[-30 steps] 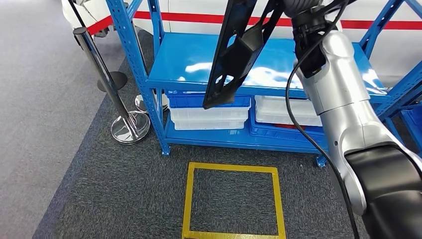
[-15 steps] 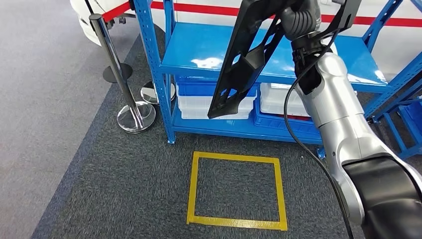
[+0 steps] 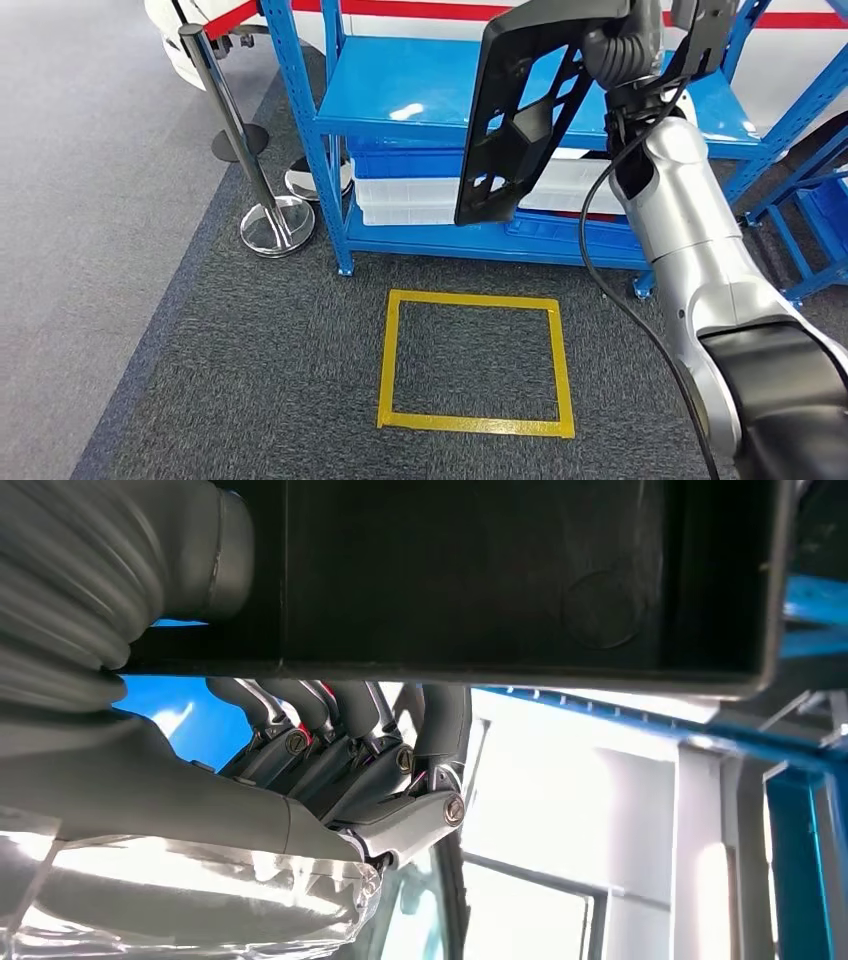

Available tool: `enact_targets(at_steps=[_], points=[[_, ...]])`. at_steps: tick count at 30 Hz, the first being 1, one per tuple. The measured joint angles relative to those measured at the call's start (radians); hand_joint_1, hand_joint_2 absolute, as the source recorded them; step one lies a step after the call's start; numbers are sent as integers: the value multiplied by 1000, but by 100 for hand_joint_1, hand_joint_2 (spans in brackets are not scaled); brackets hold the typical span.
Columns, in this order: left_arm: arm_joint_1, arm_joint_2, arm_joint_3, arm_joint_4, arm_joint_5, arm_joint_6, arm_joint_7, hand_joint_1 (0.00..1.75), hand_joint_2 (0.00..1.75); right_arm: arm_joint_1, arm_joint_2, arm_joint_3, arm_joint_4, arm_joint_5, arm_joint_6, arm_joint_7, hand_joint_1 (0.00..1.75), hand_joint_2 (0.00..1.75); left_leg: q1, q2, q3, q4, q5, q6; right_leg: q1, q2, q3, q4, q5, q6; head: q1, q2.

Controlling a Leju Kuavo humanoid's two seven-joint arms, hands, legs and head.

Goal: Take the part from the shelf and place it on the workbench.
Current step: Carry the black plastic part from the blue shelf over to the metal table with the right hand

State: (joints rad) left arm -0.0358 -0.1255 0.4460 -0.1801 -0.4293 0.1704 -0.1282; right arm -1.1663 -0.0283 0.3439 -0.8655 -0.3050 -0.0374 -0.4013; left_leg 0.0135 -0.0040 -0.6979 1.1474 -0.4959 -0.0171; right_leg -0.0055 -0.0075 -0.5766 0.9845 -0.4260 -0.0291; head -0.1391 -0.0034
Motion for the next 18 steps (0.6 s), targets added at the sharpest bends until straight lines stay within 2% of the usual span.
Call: enact_targets(at_steps=[1, 2, 3, 4, 5, 6, 7, 8, 9, 10, 11, 12, 13, 15, 16, 17, 18], points=[[0, 0, 0, 0, 0, 0, 0, 0, 175, 3, -4, -4, 1, 1, -1, -1, 175, 175, 0, 0, -15, 64, -40, -2, 1, 3, -13, 3, 8, -1, 0, 0], [0, 0, 0, 0, 0, 0, 0, 0, 175, 6, -7, -9, 3, 2, -3, -2, 175, 175, 1, 0, -23, 118, -65, -5, 1, 8, -26, 7, 16, 0, 0, 0], [1, 1, 0, 0, 0, -1, 0, 0, 175, 10, -10, -13, 6, 3, -4, -2, 175, 175, 1, 0, -19, 144, -68, -7, 1, 14, -40, 12, 23, 2, 0, 0], [1, 1, 0, 0, 0, -1, -1, 0, 175, 12, -13, -19, 10, 3, -4, -2, 175, 175, 1, 0, 0, 136, -53, -8, 1, 21, -54, 18, 29, 4, 0, 0], [1, 1, 0, 0, -1, -2, -1, 0, 175, 14, -15, -24, 14, 2, -5, -2, 175, 175, 1, -4, 37, 93, -28, -7, 0, 29, -69, 26, 35, 8, 0, 0], [0, 1, 0, 0, -1, -2, -1, 0, 175, 15, -17, -30, 18, 2, -4, -2, 175, 175, 2, -19, 80, 28, -13, -3, -1, 38, -82, 34, 41, 11, 0, 0], [0, 1, 0, 0, -2, -3, -2, 0, 175, 14, -19, -36, 22, 1, -3, -2, 175, 175, 2, -39, 121, -36, -6, 1, -2, 46, -95, 42, 46, 16, 0, 0], [0, 2, 0, 0, -2, -3, -2, 0, 175, 14, -21, -41, 26, 0, -1, -2, 175, 175, 2, -56, 149, -81, -6, 5, -3, 53, -104, 48, 52, 22, 0, 0], [0, 2, 0, 0, -2, -4, -3, 0, 175, 14, -23, -45, 31, -1, 1, -3, 175, 175, 1, -68, 161, -104, -12, 8, -5, 61, -111, 50, 59, 28, 0, 0], [0, 2, 0, 0, -2, -4, -3, 0, 175, 14, -26, -50, 35, -2, 3, -4, 175, 175, -1, -66, 163, -109, -9, 11, -6, 71, -116, 49, 68, 35, 0, 0], [1, 1, 0, 0, -2, -5, -3, 0, 175, 15, -28, -54, 40, -2, 4, -5, 175, 175, -1, -54, 160, -110, -1, 16, -7, 79, -119, 46, 76, 41, 0, 0], [0, 0, 0, 0, -2, -6, -4, 0, 175, 15, -31, -58, 45, -2, 6, -7, 175, 175, 1, -41, 157, -115, 7, 22, -7, 77, -125, 48, 74, 47, 0, 0], [-1, 0, 0, 0, -2, -7, -5, 0, 175, 15, -34, -62, 49, -2, 7, -10, 175, 175, 3, -27, 151, -120, 17, 31, -7, 65, -133, 62, 58, 51, 0, 0], [-2, 0, 0, 0, -2, -9, -7, 0, 175, 14, -37, -69, 55, 3, 9, -14, 175, 175, 6, -1, 136, -124, 34, 42, -11, 31, -165, 148, -17, 60, 1, 0], [-2, 0, 0, 0, -2, -9, -8, 0, 175, 15, -37, -72, 58, 8, 9, -16, 175, 175, 6, 12, 127, -124, 41, 44, -15, 22, -185, 215, -58, 66, 1, 0], [-2, 0, 1, 0, -2, -10, -8, 0, 175, 17, -37, -75, 61, 13, 9, -16, 175, 175, 6, 25, 118, -124, 47, 43, -20, 17, -200, 277, -86, 72, 1, 0], [-2, 0, 1, 0, -2, -10, -8, 0, 175, 19, -37, -77, 64, 18, 9, -16, 175, 175, 6, 38, 110, -123, 53, 41, -25, 15, -204, 316, -95, 78, 1, 0]])
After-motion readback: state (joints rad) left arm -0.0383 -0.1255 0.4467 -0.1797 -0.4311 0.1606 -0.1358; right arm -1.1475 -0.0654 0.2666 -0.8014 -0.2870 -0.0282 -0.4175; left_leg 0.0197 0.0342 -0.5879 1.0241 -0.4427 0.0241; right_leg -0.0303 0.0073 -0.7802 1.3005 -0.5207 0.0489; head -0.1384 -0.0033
